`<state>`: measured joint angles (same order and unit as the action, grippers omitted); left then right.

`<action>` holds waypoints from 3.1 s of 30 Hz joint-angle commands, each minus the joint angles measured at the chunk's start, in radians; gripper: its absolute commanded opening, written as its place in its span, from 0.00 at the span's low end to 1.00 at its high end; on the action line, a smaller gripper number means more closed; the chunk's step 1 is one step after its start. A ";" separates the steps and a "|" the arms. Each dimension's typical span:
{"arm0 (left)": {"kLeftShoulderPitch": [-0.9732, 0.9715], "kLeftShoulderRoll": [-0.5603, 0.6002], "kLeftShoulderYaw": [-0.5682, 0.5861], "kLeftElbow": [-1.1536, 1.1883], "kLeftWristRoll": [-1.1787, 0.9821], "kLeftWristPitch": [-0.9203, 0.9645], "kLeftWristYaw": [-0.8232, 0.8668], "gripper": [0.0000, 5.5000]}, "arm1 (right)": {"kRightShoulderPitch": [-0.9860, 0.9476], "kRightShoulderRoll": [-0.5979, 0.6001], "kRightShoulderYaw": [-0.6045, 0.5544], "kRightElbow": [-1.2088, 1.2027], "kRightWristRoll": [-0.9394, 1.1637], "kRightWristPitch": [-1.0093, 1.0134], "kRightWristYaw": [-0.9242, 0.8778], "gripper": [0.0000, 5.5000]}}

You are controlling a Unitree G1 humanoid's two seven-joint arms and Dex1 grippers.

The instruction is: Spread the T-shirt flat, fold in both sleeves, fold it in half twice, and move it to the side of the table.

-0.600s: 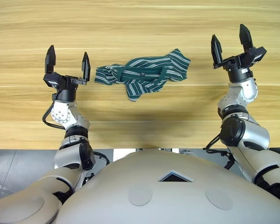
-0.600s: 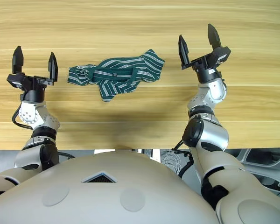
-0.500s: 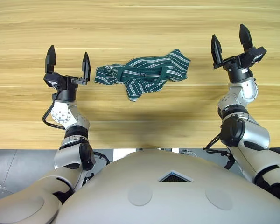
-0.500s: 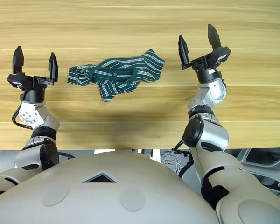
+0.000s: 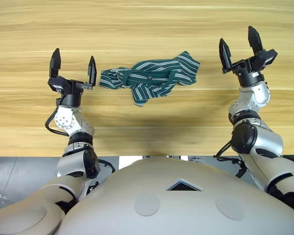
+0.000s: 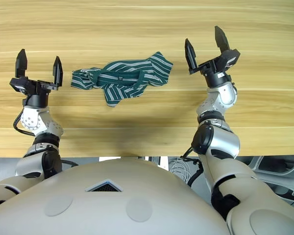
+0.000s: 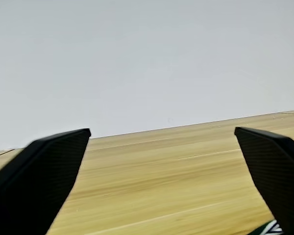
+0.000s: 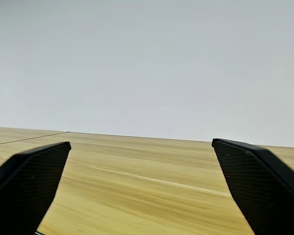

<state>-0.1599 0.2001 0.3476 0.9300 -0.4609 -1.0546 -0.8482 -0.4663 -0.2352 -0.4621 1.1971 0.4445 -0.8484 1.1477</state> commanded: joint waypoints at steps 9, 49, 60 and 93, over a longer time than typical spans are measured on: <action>-0.009 0.011 -0.003 0.014 0.008 0.002 -0.009 0.98 | 0.005 -0.001 0.011 -0.004 -0.011 0.010 0.014 0.98; 0.041 0.041 -0.070 -0.050 0.054 0.010 -0.048 0.98 | 0.055 -0.079 0.414 0.042 -0.465 0.046 -0.064 0.71; -0.019 0.268 -0.158 0.071 0.121 0.193 -0.261 0.98 | 0.023 -0.091 0.458 0.051 -0.508 0.022 -0.129 0.33; -0.368 0.283 -0.365 0.363 0.526 0.378 -0.201 0.62 | 0.034 -0.090 0.464 0.027 -0.441 -0.045 -0.005 0.00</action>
<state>-0.5064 0.4810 -0.0320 1.2950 0.0806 -0.6793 -1.0265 -0.4289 -0.3198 0.0019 1.2375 -0.0040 -0.8854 1.1355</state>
